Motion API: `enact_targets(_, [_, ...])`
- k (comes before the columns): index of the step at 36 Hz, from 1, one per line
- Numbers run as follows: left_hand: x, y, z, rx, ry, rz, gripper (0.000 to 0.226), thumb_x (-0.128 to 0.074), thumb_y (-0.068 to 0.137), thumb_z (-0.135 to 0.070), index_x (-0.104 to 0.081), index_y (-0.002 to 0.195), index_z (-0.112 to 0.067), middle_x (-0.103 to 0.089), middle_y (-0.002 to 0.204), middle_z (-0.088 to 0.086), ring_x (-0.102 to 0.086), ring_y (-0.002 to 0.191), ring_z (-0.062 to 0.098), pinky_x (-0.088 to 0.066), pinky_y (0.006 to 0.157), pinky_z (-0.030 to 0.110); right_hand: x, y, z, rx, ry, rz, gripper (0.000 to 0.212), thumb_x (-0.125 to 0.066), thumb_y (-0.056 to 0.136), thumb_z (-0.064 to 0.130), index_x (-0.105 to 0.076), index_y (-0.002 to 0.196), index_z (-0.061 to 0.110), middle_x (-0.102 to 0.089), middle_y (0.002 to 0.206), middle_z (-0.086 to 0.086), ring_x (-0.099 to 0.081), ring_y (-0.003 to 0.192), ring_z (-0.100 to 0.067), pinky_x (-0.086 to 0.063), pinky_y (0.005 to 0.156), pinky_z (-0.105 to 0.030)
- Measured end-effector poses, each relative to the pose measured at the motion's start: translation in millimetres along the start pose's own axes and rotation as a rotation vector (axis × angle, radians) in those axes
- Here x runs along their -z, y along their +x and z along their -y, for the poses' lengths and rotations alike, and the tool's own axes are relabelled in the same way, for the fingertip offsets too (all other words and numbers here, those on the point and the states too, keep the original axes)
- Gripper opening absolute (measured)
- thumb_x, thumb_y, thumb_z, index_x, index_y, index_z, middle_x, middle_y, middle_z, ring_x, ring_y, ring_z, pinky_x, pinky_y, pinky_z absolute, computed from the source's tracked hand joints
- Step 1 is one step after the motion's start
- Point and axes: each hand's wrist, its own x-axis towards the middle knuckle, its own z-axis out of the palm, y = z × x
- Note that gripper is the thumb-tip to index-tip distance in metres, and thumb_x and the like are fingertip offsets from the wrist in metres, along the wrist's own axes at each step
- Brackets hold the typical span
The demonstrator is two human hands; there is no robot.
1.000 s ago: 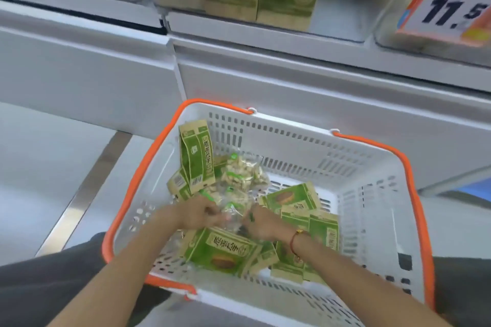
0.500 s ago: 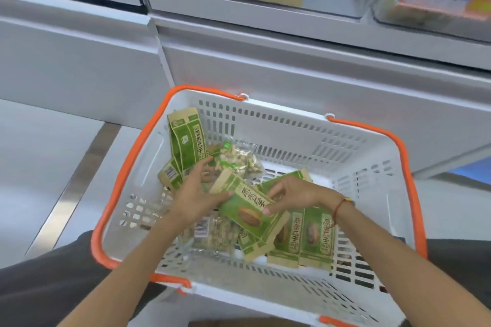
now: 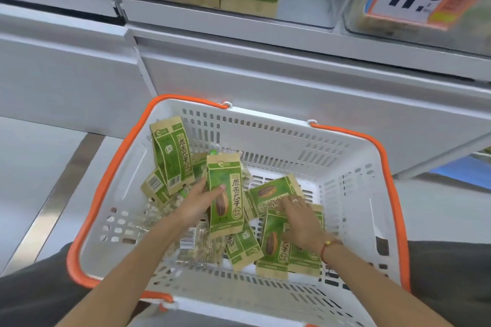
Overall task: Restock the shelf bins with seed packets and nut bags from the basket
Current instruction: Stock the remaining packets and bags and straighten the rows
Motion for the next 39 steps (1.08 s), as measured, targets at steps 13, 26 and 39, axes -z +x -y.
enact_targets(13, [-7,-9,-8,0.036,0.136,0.118,0.066,-0.042,0.097,-0.044,-0.014,0.152,-0.021,-0.014,0.158,0.002,-0.019,0.144,0.025,-0.02,0.117,0.048,125,-12,11,0.195,0.442,0.279,0.034,-0.081,0.073,0.025,-0.061,0.101,0.024,-0.057,0.092,0.014,-0.054,0.079,-0.006,-0.043,0.067,-0.013])
enact_targets(26, [-32,-14,1,-0.062,0.236,0.288,0.077,-0.067,0.084,-0.04,-0.021,0.145,-0.024,-0.037,0.141,-0.012,-0.042,0.125,0.008,-0.033,0.105,0.025,97,-16,12,0.1,0.848,-0.169,0.03,-0.08,0.074,0.024,-0.069,0.101,0.017,-0.069,0.098,0.004,-0.065,0.096,-0.014,-0.055,0.084,-0.027])
enact_targets(39, [6,9,21,0.212,-0.137,0.516,0.128,-0.086,0.055,-0.051,-0.007,0.152,-0.022,-0.041,0.146,0.013,-0.047,0.128,0.026,-0.029,0.112,0.05,8,1,-60,-0.077,-0.333,0.171,0.072,-0.071,0.072,0.055,-0.048,0.125,0.012,-0.053,0.119,-0.005,-0.044,0.114,-0.023,-0.038,0.1,-0.035])
